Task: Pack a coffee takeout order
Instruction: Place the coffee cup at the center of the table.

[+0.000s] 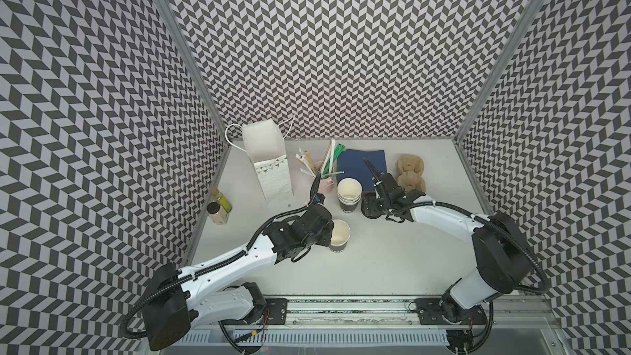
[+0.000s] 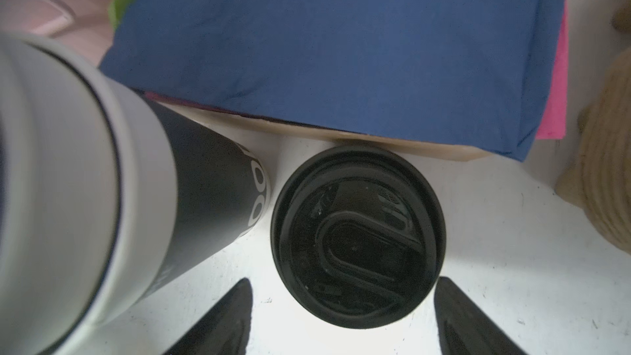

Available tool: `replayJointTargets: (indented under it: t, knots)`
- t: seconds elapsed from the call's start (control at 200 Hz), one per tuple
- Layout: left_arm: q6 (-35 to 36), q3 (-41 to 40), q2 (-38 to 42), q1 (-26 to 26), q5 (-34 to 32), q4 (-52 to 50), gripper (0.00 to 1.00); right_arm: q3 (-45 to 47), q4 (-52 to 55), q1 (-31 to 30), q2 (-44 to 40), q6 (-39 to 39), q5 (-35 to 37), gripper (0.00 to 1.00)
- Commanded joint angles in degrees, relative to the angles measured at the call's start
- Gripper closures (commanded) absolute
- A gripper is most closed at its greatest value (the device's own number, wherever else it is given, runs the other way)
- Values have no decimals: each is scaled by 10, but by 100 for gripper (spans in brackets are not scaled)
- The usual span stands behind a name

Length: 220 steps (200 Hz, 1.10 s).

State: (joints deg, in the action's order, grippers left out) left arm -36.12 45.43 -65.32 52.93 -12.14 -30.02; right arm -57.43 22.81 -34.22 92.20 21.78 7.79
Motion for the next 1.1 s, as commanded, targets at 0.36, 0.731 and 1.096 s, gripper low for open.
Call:
replayJointTargets:
  t: [0.36, 0.731, 1.096]
  knots:
    - [-5, -4, -20, 6, -3, 34, 100, -13, -4, -4, 17, -3, 29, 24]
    - [-4, -6, -17, 7, -13, 35, 91, -14, -14, -4, 24, -4, 30, 28]
    - [-3, 0, -14, 7, -20, 32, 78, -5, -18, -4, 17, -3, 38, 36]
